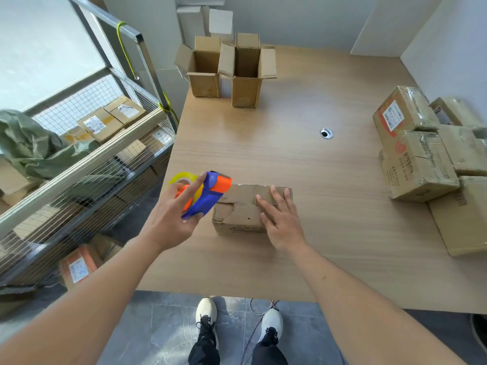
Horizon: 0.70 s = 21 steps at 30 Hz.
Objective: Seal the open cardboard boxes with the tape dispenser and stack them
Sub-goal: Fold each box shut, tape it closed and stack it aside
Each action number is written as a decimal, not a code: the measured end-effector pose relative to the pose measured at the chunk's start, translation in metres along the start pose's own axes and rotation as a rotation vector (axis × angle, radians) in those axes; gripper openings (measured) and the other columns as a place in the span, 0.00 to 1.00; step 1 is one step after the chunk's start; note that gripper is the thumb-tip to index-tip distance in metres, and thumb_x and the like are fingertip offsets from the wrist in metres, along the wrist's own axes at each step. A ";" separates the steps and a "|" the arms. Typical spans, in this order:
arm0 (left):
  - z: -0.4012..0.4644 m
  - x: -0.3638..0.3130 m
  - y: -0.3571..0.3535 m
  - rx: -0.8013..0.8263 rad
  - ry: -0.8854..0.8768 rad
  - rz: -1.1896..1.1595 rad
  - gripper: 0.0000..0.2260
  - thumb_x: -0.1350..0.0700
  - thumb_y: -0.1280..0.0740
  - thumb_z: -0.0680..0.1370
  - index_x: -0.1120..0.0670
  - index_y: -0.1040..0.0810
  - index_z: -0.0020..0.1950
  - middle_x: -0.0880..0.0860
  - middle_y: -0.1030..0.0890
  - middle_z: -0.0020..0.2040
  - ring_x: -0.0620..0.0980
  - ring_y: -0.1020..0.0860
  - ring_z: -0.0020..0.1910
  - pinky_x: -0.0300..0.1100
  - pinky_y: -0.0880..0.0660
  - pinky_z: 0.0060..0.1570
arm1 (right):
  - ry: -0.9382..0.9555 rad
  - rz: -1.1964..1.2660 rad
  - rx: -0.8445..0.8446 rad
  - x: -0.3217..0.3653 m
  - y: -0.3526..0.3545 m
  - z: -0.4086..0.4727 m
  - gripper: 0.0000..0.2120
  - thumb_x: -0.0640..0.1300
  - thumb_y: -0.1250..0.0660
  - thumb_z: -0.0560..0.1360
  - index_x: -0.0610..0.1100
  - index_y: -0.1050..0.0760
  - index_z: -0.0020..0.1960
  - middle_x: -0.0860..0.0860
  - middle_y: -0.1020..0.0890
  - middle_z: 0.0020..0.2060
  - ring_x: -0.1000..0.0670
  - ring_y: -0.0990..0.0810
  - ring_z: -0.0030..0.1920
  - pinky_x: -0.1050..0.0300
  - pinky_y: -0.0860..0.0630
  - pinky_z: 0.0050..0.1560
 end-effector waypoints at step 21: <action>0.046 -0.051 -0.036 0.425 -0.283 0.324 0.42 0.61 0.27 0.75 0.38 0.45 0.81 0.51 0.32 0.65 0.56 0.35 0.69 0.58 0.35 0.70 | 0.197 0.329 0.161 0.003 0.060 0.032 0.18 0.41 0.23 0.73 0.53 0.17 0.62 0.55 0.15 0.52 0.53 0.19 0.50 0.52 0.24 0.57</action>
Point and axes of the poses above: each hand's wrist, its own z-axis towards the middle knuckle, its own y-axis out of the back of the hand, x = y × z, the point moved 4 cm from there along z, towards the middle knuckle
